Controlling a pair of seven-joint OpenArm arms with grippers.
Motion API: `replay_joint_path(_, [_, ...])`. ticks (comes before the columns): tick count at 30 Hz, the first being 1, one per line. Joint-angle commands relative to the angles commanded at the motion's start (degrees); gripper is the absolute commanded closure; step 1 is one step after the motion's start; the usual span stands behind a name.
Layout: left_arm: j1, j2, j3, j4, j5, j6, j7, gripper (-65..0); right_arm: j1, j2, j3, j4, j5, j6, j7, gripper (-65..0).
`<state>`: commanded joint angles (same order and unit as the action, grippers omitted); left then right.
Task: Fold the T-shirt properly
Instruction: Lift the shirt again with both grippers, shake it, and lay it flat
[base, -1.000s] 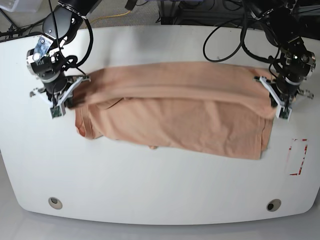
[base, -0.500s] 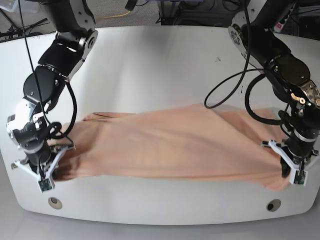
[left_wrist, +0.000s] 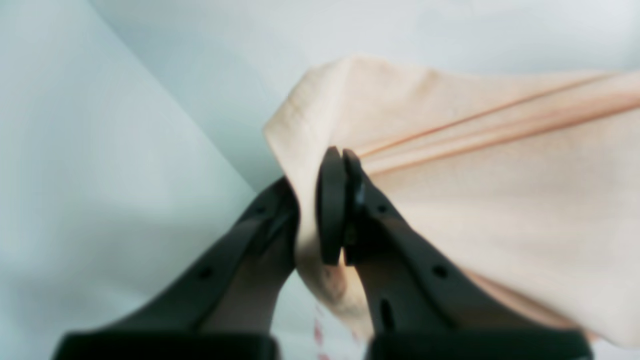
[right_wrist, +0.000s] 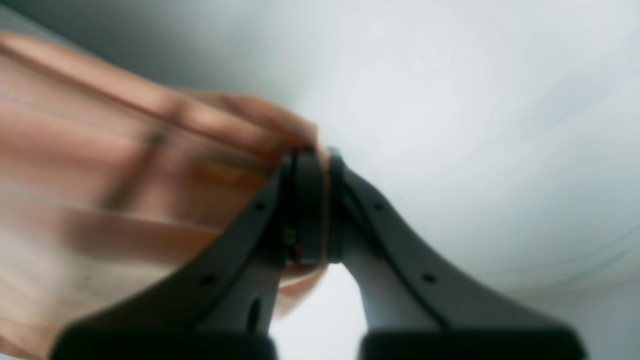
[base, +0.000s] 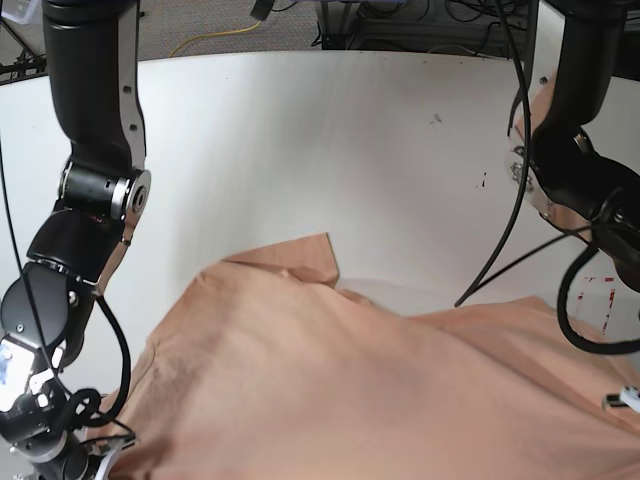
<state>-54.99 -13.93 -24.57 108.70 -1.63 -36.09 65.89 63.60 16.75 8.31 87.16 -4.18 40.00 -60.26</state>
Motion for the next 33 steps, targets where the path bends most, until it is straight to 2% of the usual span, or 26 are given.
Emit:
replay_joint_path(3, [-5.2, -2.5, 2.2, -1.8, -0.1, -0.2, 1.2, -0.1, 6.3, 0.0, -1.8, 0.2, 0.6, 0.0, -4.7, 0.0])
replay_joint_path(5, [-5.9, -3.3, 3.7, -2.5, -0.1, -2.1, 1.2, -0.1, 8.4, 0.0, -1.9, 1.7, 0.6, 0.0, -6.6, 0.0])
replay_joint_path(6, [-5.9, -3.2, 4.3, -2.4, -0.1, -3.7, 1.2, -0.1, 8.4, 0.0, -1.9, 3.3, 0.6, 0.0, -7.4, 0.0])
replay_joint_path(10, [-2.3, -3.2, 4.8, -1.8, -0.1, -3.9, 3.0, -0.1, 4.5, 0.0, -1.9, 9.6, 0.6, 0.0, -10.6, 0.0])
replay_joint_path(12, [-0.6, -3.2, 4.8, -0.2, -0.2, -3.9, 4.0, -0.3, 1.1, 0.0, -1.7, 13.2, 0.4, 0.0, -12.0, 0.0])
replay_joint_path(17, [7.5, -3.2, 4.7, 1.1, -0.1, -3.9, 6.3, -0.3, -14.1, 0.0, -1.3, 23.6, 0.0, 0.0, -12.9, 0.0])
replay_joint_path(20, [13.1, -3.2, 4.6, 1.1, -0.1, -3.9, 6.9, -0.3, -22.6, -0.6, 2.5, 27.3, 0.6, 0.0, -13.1, 0.0])
replay_joint_path(24, [21.5, -3.3, 4.3, 4.0, -0.1, -3.9, 6.9, -0.3, -31.6, -0.7, 4.6, 29.1, 0.6, 0.0, -13.1, 0.0])
replay_joint_path(29, [33.1, -2.9, 4.0, 6.3, -0.1, -3.9, 6.9, -0.1, -41.3, -4.3, 11.3, 29.3, 0.6, 0.0, -13.3, 0.0])
replay_joint_path(32, [40.0, -2.7, 0.7, 6.5, -0.2, -3.9, 6.9, -0.1, -46.3, -4.7, 13.5, 29.3, 0.6, 0.0, -14.9, 0.0])
replay_joint_path(33, [42.6, -2.7, -0.4, 6.4, -0.2, -3.9, 6.9, -0.1, -48.3, -5.9, 14.8, 29.2, 0.9, 0.0, -15.1, 0.0])
